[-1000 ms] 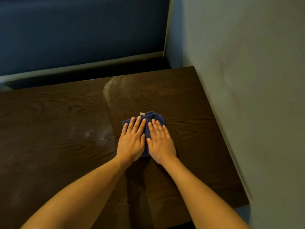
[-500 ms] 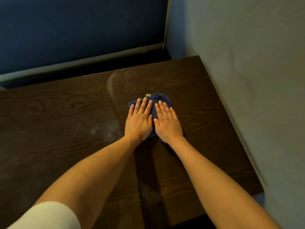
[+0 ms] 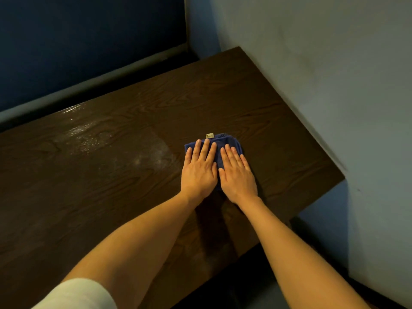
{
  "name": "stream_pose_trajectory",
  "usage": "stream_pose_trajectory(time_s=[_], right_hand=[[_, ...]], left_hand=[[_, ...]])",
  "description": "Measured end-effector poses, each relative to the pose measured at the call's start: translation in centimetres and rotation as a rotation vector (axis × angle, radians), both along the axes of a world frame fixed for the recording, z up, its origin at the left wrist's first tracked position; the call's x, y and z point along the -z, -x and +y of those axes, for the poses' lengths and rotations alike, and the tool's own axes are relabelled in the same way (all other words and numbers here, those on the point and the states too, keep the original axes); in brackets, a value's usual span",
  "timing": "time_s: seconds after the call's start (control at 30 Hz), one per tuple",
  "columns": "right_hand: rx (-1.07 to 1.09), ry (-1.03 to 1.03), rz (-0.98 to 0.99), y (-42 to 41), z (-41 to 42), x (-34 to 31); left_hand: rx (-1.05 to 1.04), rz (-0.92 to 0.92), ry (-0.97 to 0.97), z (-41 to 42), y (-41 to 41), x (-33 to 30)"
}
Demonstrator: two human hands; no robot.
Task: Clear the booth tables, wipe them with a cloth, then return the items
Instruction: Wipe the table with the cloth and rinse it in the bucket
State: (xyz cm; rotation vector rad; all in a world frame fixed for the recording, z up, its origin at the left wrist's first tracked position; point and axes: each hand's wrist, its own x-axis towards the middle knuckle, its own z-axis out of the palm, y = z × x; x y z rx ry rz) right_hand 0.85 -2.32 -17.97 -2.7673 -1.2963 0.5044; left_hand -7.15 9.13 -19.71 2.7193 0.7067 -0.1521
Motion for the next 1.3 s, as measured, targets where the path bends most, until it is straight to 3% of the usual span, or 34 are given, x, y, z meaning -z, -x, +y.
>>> stream_pose_trajectory(time_s=[0.47,0.67,1.3], right_hand=[[0.298,0.04,-0.067,2.0,-13.1,0.4],[0.413,0.081,-0.06,5.1,-13.8,0.6],[0.307,0.069,-0.074,16.0,-7.3,1.2]], left_hand=[[0.353,0.053,0.034,-10.9,-2.3,-1.2],[0.448,0.08,0.03,-11.8,-0.7,-1.1],[0.31,0.048,0.009,-5.6,12.4,-0.9]])
